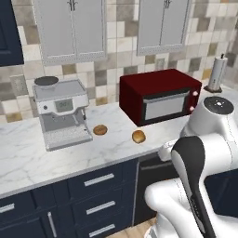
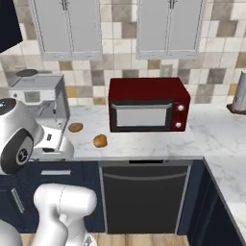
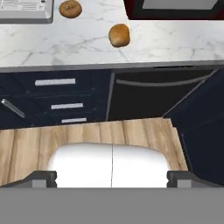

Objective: Place the carrot and potato inside the fridge drawer. Close the drawer after placing the vegetables.

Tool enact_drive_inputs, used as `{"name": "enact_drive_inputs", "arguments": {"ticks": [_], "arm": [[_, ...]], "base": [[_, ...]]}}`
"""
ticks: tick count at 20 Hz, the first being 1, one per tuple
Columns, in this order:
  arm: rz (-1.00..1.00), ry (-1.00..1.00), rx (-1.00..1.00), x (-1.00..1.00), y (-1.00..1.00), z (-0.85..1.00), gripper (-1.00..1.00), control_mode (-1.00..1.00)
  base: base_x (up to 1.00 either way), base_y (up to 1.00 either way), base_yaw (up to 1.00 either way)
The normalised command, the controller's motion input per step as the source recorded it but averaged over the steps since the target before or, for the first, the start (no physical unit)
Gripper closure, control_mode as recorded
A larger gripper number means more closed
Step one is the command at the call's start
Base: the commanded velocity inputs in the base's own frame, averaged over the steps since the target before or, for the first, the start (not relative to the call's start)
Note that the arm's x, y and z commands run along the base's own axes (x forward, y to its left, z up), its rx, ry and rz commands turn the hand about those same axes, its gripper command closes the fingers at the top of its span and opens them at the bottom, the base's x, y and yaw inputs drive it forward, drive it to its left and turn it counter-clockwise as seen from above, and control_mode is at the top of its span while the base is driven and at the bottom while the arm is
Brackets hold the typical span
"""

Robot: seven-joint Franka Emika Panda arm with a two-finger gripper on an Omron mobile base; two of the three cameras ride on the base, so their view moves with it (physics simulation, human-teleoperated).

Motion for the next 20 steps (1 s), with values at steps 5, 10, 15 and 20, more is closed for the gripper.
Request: {"name": "enact_drive_inputs", "arguments": {"ticks": [5, 10, 15, 20], "arm": [[0.00, 0.00, 0.00, 0.00, 0.00, 0.00, -1.00, 1.00], [0.00, 0.00, 0.11, 0.23, -0.45, -0.29, -1.00, -1.00], [0.00, 0.02, 0.13, 0.47, -0.58, -0.68, -1.00, -1.00], [0.00, 0.01, -0.03, 0.35, -0.01, -0.50, -1.00, -1.00]], "base": [[0.95, -0.10, 0.26], [0.19, -0.15, 0.03], [0.00, 0.00, 0.00], [0.00, 0.00, 0.00]]}}
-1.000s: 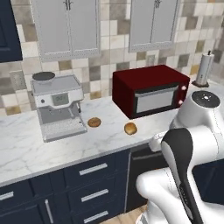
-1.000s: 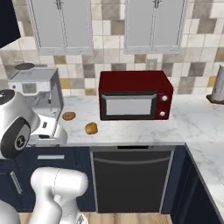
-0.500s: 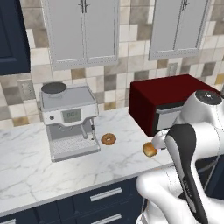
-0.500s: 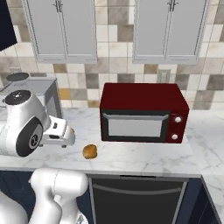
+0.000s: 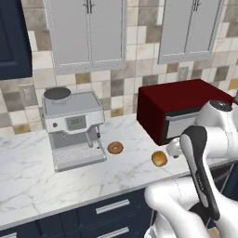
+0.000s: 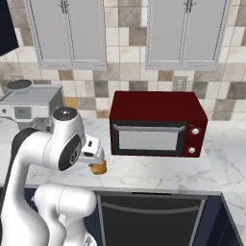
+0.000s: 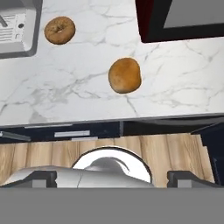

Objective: Place the carrot and potato inside the fridge drawer. Close the drawer after placing the vegetables.

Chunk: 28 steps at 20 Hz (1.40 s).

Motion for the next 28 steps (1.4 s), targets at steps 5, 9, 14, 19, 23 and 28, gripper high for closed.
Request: {"name": "enact_drive_inputs", "arguments": {"ticks": [5, 9, 14, 19, 23, 28], "arm": [[0.00, 0.02, -0.03, 0.48, 0.01, -0.45, -1.00, -1.00], [0.00, 0.07, 0.00, 0.51, 0.00, -0.43, -1.00, -1.00], [0.00, 0.09, 0.00, 0.55, 0.00, -0.47, -1.00, -1.00], [0.00, 0.12, 0.00, 0.50, 0.00, -0.36, -1.00, -1.00], [0.00, 0.08, 0.00, 0.39, 0.00, -0.28, -1.00, -1.00], [0.00, 0.09, 0.00, 0.41, 0.00, -0.19, -1.00, -1.00]], "base": [[0.00, 0.00, 0.00], [0.00, 0.00, 0.00], [0.00, 0.00, 0.00], [0.00, 0.00, 0.00], [0.00, 0.00, 0.00], [0.00, 0.00, 0.00]]}}
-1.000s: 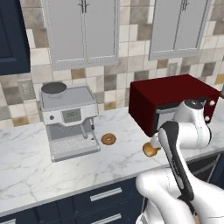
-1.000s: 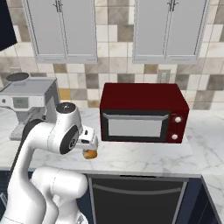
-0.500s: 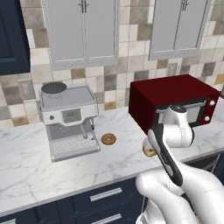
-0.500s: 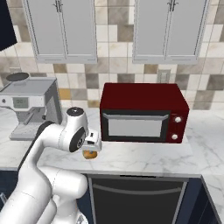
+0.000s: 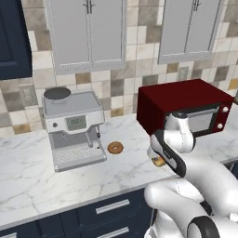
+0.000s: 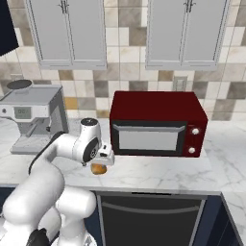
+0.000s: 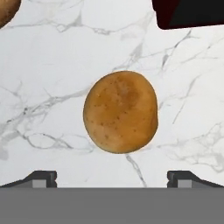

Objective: Place the carrot and potato inside the fridge drawer. Close the drawer after placing the vegetables.

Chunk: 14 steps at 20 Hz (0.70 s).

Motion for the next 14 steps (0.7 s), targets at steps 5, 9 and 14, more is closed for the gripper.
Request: {"name": "enact_drive_inputs", "arguments": {"ticks": [5, 9, 14], "arm": [[0.00, 0.12, 0.00, 0.36, 0.00, -0.25, -1.00, -1.00], [0.00, 0.13, 0.00, 0.34, 0.00, -0.26, -1.00, -1.00], [0.00, 0.15, -0.01, 0.18, 0.00, -0.31, -1.00, -1.00]], "base": [[0.00, 0.00, 0.00], [0.00, 0.00, 0.00], [0.00, 0.00, 0.00]]}}
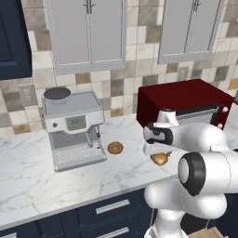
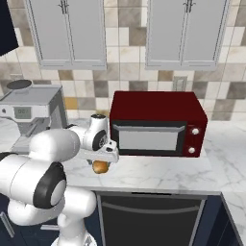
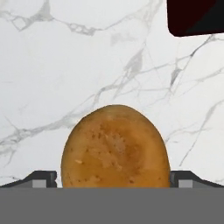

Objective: Place the carrot and potato inside the fridge drawer. Close the drawer after placing the vegetables.

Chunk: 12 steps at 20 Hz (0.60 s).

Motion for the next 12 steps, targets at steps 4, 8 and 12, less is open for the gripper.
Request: {"name": "enact_drive_inputs", "arguments": {"ticks": [4, 8, 12], "arm": [[0.00, 0.12, -0.02, 0.06, 0.00, -0.39, -1.00, -1.00], [0.00, 0.01, -0.02, -0.16, 0.00, -0.47, -1.00, -1.00], [0.00, 0.00, -0.03, -0.30, 0.00, -0.52, -1.00, -1.00]], "base": [[0.00, 0.00, 0.00], [0.00, 0.00, 0.00], [0.00, 0.00, 0.00]]}}
